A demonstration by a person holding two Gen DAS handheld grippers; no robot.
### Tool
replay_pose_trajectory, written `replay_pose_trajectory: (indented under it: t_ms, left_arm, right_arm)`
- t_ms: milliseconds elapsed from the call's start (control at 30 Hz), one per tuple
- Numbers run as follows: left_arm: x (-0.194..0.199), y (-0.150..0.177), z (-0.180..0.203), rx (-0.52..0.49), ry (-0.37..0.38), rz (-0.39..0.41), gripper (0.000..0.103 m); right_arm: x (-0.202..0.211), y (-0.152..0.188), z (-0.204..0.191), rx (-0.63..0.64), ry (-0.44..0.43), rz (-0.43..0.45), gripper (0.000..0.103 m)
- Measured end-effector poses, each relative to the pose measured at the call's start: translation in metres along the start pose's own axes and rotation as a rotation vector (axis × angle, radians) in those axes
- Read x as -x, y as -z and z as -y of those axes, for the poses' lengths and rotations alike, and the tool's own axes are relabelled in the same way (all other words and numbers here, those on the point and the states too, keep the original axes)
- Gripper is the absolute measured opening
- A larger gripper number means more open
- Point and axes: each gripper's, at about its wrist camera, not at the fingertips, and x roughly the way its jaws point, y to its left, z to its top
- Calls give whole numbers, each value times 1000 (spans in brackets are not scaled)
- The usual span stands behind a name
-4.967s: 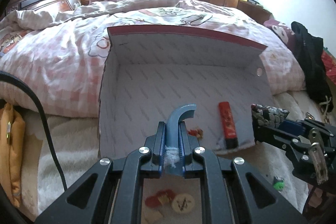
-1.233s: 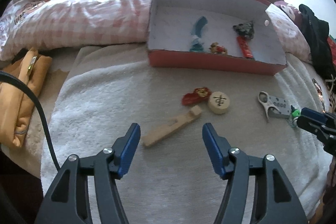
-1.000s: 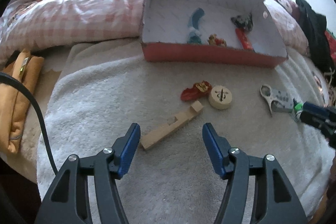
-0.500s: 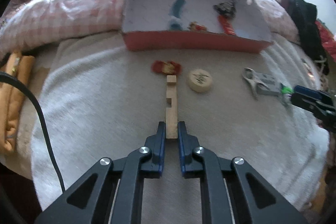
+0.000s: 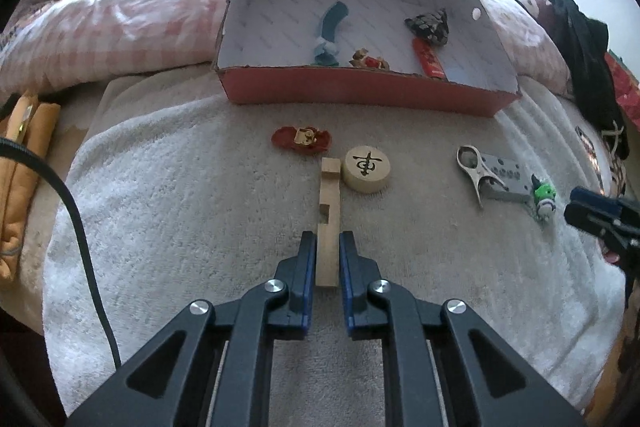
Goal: Organize objects
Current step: 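Close the left gripper on the wooden block while the right grips the green toy keychain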
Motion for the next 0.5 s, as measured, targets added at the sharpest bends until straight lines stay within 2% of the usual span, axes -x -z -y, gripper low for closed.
replay_pose_trajectory:
  t_ms: [133,300,500]
  left_arm:
    - [2,2,1,1,-8,4,10]
    - [3,3,2,13,-5,6,10]
    - [5,3,2,17,13,6,10]
  right_arm:
    - [-6,2,6,-7,12,-21,50]
    - [-23,1,-4,19,5,-45,52]
    - [-39,-3,-13,47,64,-48,52]
